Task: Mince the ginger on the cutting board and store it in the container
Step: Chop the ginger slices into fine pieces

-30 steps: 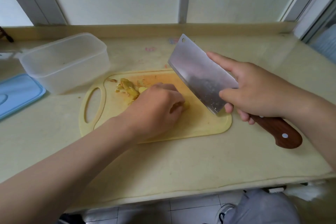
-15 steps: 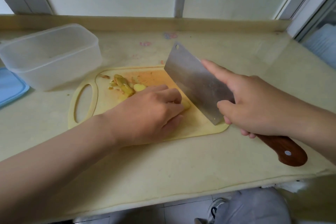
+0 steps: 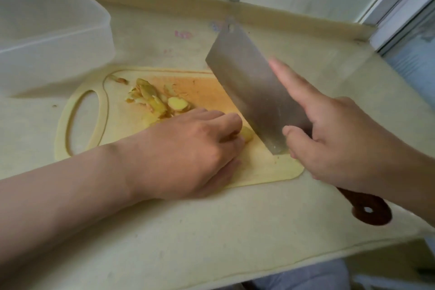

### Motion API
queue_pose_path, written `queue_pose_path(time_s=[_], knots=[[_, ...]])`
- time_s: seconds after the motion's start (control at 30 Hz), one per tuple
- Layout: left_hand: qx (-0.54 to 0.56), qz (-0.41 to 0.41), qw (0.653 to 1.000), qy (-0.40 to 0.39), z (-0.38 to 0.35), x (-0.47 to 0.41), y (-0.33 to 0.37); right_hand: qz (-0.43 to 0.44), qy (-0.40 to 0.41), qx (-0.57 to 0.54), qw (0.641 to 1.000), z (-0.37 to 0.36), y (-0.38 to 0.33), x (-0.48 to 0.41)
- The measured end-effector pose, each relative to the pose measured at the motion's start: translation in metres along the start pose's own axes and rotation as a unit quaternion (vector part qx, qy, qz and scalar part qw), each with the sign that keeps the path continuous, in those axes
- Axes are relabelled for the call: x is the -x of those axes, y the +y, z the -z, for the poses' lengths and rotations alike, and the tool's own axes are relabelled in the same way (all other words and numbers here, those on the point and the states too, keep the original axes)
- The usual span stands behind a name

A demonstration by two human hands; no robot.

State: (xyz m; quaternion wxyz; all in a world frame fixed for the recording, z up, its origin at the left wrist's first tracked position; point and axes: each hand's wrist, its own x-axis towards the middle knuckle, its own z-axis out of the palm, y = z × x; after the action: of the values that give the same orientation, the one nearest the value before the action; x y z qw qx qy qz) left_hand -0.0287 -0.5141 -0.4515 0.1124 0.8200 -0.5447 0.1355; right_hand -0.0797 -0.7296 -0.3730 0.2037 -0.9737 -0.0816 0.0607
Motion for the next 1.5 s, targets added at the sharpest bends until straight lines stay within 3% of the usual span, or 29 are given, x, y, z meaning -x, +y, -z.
queue_pose_path(time_s=[0.13,0.57,0.77,1.0,1.3,1.5], knots=[[-0.002,0.006,1.000,0.007,-0.003,0.004,0.001,0.013,0.055,-0.003,0.998,-0.005,0.003,0.014],[-0.009,0.004,1.000,0.011,-0.008,0.004,0.001,0.025,-0.030,0.081,0.996,0.002,-0.005,-0.016],[0.001,0.016,1.000,-0.001,-0.007,0.007,0.001,0.011,0.061,0.011,0.998,-0.008,-0.003,0.011],[-0.002,0.008,1.000,0.010,-0.006,0.006,0.000,0.006,-0.056,0.102,0.993,0.009,-0.011,-0.009],[-0.001,0.005,1.000,0.014,-0.007,0.008,-0.001,0.023,0.031,0.040,0.998,-0.005,-0.005,0.009],[0.000,0.008,1.000,0.014,-0.006,0.007,0.000,0.007,-0.057,0.084,0.995,0.008,-0.009,-0.003]])
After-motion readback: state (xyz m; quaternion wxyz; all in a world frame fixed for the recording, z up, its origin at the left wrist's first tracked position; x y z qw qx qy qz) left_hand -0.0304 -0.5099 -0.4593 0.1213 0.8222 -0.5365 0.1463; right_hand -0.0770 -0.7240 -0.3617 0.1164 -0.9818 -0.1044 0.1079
